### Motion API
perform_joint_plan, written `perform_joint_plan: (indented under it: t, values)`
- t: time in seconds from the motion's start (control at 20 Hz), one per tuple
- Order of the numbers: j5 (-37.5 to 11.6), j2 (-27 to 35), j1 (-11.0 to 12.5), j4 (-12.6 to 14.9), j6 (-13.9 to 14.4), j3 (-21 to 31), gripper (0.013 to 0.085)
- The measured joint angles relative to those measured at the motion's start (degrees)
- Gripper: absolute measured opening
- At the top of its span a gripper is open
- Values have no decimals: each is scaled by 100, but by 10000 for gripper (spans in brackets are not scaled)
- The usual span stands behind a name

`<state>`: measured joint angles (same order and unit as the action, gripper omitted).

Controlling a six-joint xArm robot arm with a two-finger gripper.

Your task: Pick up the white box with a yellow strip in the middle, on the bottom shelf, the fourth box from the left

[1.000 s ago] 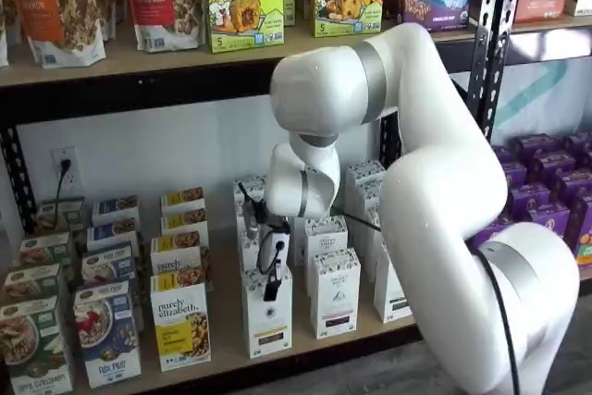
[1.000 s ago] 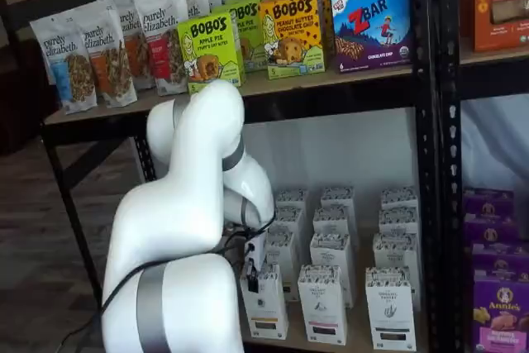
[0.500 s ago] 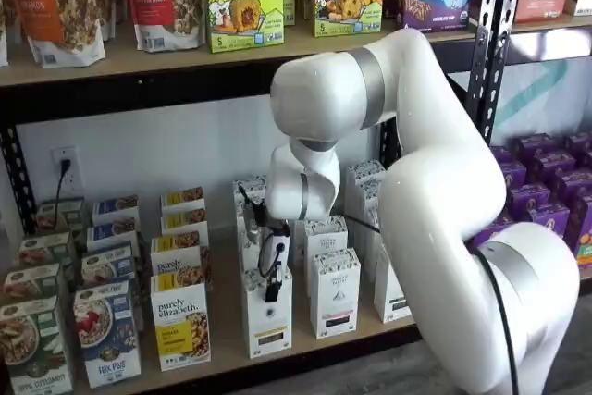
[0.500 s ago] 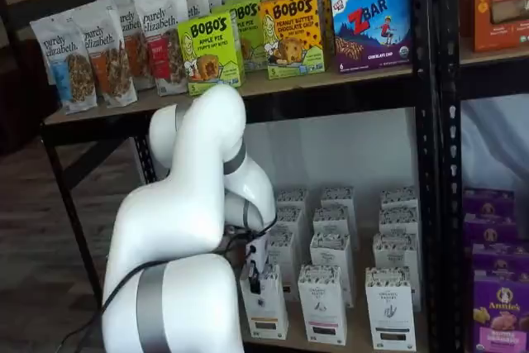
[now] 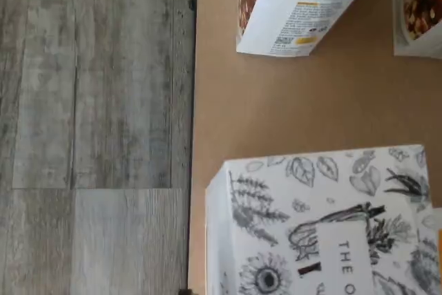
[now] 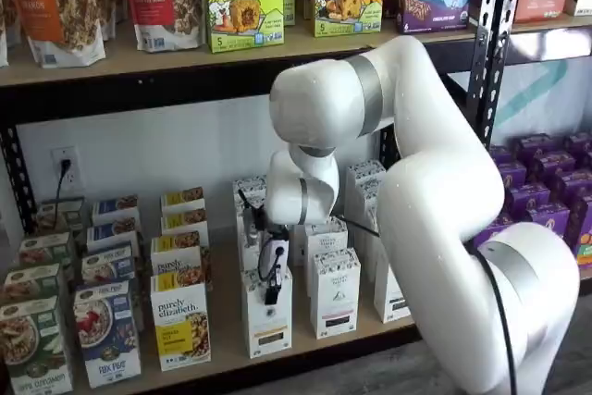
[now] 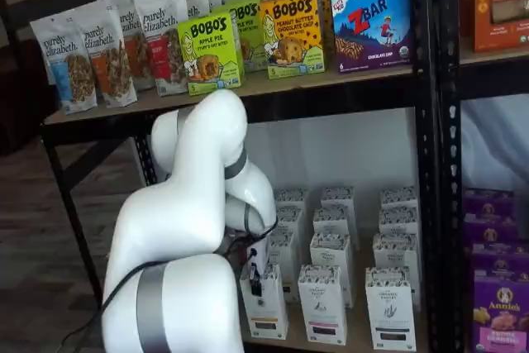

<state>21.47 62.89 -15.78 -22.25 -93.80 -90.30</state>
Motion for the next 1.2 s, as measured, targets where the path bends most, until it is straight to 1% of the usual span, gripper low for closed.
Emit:
perform_joint_plan:
  t: [0.1, 0.15, 0.2, 0.3, 0.35, 0.4, 0.7, 0.9, 1.0, 1.2]
  values:
    - [-18, 20, -4, -19, -15, -14, 850]
    - [-19, 34, -6, -37, -29, -29, 810]
    - [-23, 43, -7, -45, -35, -37, 810]
    - [-30, 61, -10, -57, -44, -52, 730]
    - [-19, 66, -11, -60, -45, -61, 730]
    - [-8, 70, -11, -43, -28, -66, 690]
    - [38, 54, -11, 147, 141, -45, 690]
    - [-40, 16, -16, 41, 47, 18, 690]
    - [-56, 5, -16, 105, 102, 31, 690]
    - [-71, 2, -20, 128, 127, 37, 690]
